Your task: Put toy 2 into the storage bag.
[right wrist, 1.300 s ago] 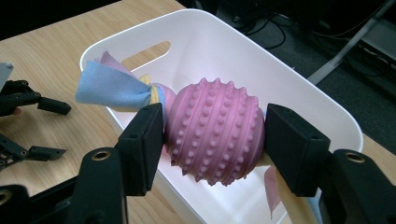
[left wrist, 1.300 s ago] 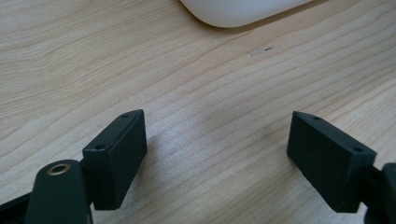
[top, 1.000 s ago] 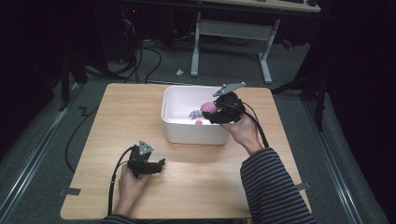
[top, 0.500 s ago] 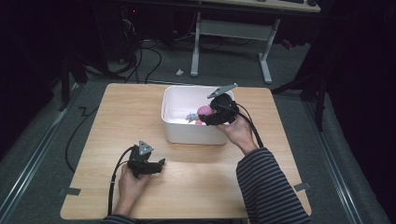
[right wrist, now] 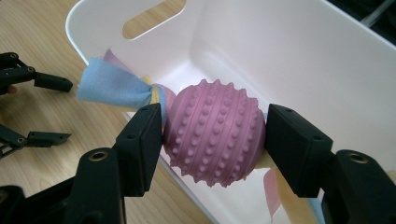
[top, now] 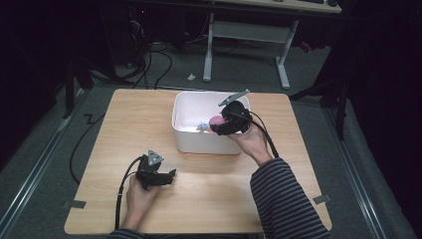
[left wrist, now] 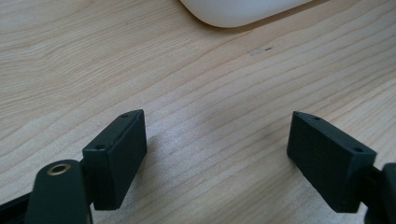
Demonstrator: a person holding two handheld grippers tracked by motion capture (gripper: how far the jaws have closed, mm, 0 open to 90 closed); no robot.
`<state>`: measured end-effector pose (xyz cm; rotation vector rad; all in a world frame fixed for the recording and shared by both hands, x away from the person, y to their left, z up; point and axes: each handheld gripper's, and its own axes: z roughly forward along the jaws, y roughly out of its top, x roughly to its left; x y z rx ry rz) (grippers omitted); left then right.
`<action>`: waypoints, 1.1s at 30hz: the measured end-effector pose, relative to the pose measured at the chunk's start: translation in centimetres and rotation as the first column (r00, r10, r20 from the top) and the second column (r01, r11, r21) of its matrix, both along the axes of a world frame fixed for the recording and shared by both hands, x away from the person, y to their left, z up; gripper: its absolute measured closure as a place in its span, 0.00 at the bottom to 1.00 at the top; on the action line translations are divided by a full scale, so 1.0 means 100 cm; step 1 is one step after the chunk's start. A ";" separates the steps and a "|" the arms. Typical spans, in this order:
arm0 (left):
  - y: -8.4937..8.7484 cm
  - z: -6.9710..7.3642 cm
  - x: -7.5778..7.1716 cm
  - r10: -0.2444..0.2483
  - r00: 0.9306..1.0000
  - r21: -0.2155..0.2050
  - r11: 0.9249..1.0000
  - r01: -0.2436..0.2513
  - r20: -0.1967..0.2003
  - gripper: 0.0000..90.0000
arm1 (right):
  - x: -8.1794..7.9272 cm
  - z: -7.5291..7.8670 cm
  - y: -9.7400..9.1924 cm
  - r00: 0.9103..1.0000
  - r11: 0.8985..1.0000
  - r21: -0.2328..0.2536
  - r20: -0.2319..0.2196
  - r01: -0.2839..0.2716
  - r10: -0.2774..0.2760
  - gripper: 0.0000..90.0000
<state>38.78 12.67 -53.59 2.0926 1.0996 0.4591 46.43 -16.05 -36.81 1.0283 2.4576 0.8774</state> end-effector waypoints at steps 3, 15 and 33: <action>0.000 0.000 0.000 0.000 1.000 0.000 1.000 0.000 0.000 0.23 | 0.001 -0.002 0.001 1.000 1.000 -0.014 -0.008 0.000 0.000 0.42; 0.000 0.000 0.000 0.001 1.000 0.000 1.000 -0.001 0.000 0.23 | -0.001 0.000 -0.007 1.000 0.999 0.038 -0.006 0.003 -0.002 0.37; 0.000 0.000 0.000 0.001 1.000 0.001 1.000 -0.001 0.001 0.22 | -0.046 0.007 -0.068 0.990 0.988 0.121 0.092 0.099 -0.110 0.41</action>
